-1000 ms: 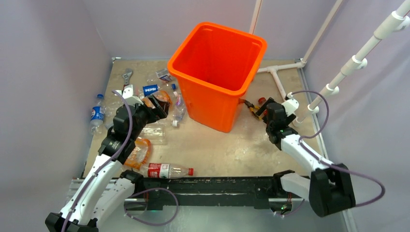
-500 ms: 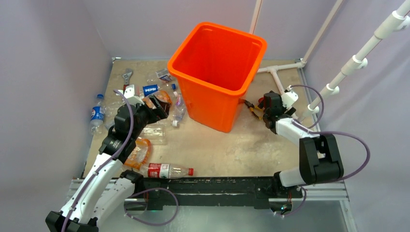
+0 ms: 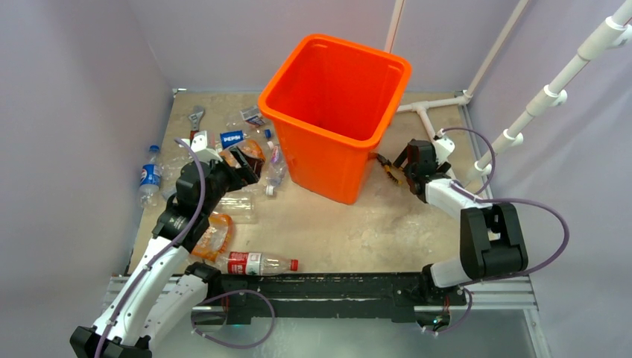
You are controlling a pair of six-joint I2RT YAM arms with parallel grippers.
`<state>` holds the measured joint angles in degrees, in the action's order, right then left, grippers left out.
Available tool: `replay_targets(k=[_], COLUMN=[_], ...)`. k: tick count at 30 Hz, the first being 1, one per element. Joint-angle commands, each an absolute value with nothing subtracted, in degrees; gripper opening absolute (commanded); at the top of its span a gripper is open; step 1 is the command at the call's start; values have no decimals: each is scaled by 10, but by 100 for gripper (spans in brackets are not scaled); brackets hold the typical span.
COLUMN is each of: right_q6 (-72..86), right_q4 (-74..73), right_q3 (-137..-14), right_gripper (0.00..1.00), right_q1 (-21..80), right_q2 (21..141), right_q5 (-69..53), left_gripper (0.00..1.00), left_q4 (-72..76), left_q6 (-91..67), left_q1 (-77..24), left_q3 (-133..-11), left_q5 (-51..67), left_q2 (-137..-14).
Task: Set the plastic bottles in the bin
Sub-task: Pick up the plastic bottle at the center of the board.
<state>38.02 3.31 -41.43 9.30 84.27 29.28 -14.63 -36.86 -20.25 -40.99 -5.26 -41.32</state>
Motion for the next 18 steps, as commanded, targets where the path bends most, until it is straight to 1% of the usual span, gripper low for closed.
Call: replay_targets(k=[1,12,18], right_q6=[372,373,373], right_q4=[22,15,21], right_q3=[-421,-422,-419], right_gripper=[94,95,89], right_q1=[94,81,71], right_q2=[810,864,867], right_q5=[244,243,227], left_gripper=[95,95,95], left_q4=[-130,-133,-136], left_q6=[-373,-373,-373], left_q1=[-199,-199,-199], left_q3=[-411,-410,-411], left_q5=[-45,-43,-45], left_q2=[-408,-405,-404])
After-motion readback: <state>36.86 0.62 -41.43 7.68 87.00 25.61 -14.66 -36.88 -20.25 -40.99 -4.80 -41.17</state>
